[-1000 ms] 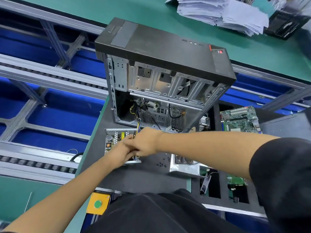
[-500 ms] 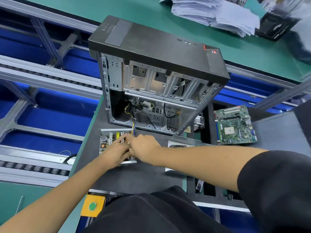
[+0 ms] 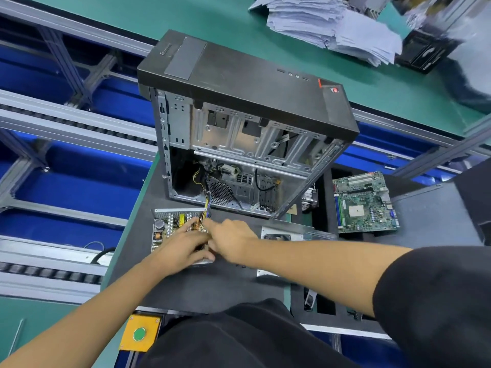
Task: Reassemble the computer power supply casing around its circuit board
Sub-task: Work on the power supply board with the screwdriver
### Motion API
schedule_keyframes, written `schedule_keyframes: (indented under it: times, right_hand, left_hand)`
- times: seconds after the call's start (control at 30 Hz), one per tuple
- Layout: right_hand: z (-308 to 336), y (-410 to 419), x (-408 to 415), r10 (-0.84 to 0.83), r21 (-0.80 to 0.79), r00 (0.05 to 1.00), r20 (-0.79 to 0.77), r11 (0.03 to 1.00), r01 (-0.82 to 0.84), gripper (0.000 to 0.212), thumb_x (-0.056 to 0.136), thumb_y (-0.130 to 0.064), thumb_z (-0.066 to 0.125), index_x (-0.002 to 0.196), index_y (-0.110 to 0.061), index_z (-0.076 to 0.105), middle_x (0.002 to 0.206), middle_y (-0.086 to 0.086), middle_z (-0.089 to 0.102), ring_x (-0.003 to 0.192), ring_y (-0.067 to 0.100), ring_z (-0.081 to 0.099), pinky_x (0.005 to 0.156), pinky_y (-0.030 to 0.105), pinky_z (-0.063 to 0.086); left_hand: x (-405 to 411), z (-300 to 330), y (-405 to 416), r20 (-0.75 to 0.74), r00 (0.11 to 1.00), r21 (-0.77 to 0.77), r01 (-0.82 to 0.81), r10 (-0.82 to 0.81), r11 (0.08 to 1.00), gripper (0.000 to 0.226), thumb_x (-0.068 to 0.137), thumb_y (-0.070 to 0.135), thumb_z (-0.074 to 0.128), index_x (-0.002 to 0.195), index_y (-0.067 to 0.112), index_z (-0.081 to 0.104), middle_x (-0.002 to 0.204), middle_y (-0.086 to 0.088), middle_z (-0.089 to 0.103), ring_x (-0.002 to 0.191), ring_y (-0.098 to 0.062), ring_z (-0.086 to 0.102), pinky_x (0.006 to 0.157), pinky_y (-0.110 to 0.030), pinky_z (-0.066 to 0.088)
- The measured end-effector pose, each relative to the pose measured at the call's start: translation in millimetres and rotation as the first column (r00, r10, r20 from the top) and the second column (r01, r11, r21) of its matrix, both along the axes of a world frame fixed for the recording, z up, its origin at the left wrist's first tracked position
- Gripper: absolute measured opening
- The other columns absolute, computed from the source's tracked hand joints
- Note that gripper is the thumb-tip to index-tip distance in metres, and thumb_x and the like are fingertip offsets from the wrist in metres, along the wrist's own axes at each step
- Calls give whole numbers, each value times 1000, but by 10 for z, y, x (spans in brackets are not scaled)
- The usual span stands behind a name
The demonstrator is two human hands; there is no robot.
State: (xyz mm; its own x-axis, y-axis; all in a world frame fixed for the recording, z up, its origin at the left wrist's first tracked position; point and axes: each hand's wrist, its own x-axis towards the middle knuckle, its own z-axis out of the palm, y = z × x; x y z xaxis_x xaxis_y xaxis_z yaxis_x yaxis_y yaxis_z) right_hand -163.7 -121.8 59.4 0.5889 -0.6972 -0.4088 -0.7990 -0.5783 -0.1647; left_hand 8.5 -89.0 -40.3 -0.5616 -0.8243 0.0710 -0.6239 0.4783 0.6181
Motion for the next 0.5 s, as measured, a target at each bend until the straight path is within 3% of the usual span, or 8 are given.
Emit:
schedule_keyframes:
  times: [0.07,0.17,0.27,0.3,0.37,0.4,0.43,0.5]
  right_hand:
    - [-17,12,73,-186,-25,982,41,982,187,28,92,-17,55,118,-12,44,78,9,57,80,39,63,57,37,38]
    - [-5,29,220,-221,43,974,55,975,219,30,94,-19,49,122,-9,44,93,17,65,86,41,64,59,38,38]
    - [137,-96,176,116,-14,993,-27,993,-117,38,94,-34,47,127,-14,42,91,12,67,80,35,63,60,37,38]
    - [192,-190,139,335,-73,937,-99,937,-343,41,96,-38,46,129,-16,41,88,9,66,72,32,60,58,36,39]
    - [376,-348,153,701,-46,672,-239,683,-729,32,101,-36,42,129,-21,43,87,4,65,66,28,56,53,34,38]
    - [431,-388,179,779,8,572,-258,593,-805,26,103,-32,40,126,-22,45,87,4,65,66,27,58,50,32,35]
    - [436,-397,201,798,39,550,-245,575,-817,22,105,-30,38,124,-22,47,85,4,65,66,27,59,50,32,32]
    - [368,-359,203,728,-1,659,-186,671,-742,22,105,-32,40,120,-20,50,83,5,66,65,28,59,52,32,35]
  left_hand:
    - [4,10,-13,-20,999,20,-40,40,999,14,97,54,52,88,43,51,73,21,60,80,1,63,127,-36,8]
    - [39,17,-40,-60,995,26,-77,78,997,20,98,33,50,78,35,47,65,22,47,70,-8,60,124,-46,23]
    - [35,15,-5,-97,994,-15,-51,49,999,16,99,38,47,82,39,48,72,19,53,87,-17,61,116,-38,32]
    - [40,18,10,-85,995,0,-56,56,998,20,101,49,45,87,38,55,79,17,61,97,-15,59,114,-37,34]
    - [52,-7,21,-63,996,-11,-59,58,998,46,101,63,37,105,32,70,98,11,74,112,-9,60,122,-39,25]
    - [58,-31,18,-61,997,-38,-44,42,998,45,101,59,41,112,30,73,104,11,75,111,-6,62,125,-40,19]
    - [60,-36,16,-74,997,-55,-35,31,998,34,102,49,49,114,30,74,104,11,76,108,-5,65,126,-40,15]
    - [65,-73,14,-85,995,-30,-59,57,998,14,95,22,65,102,31,74,92,10,76,101,-11,70,127,-32,10]
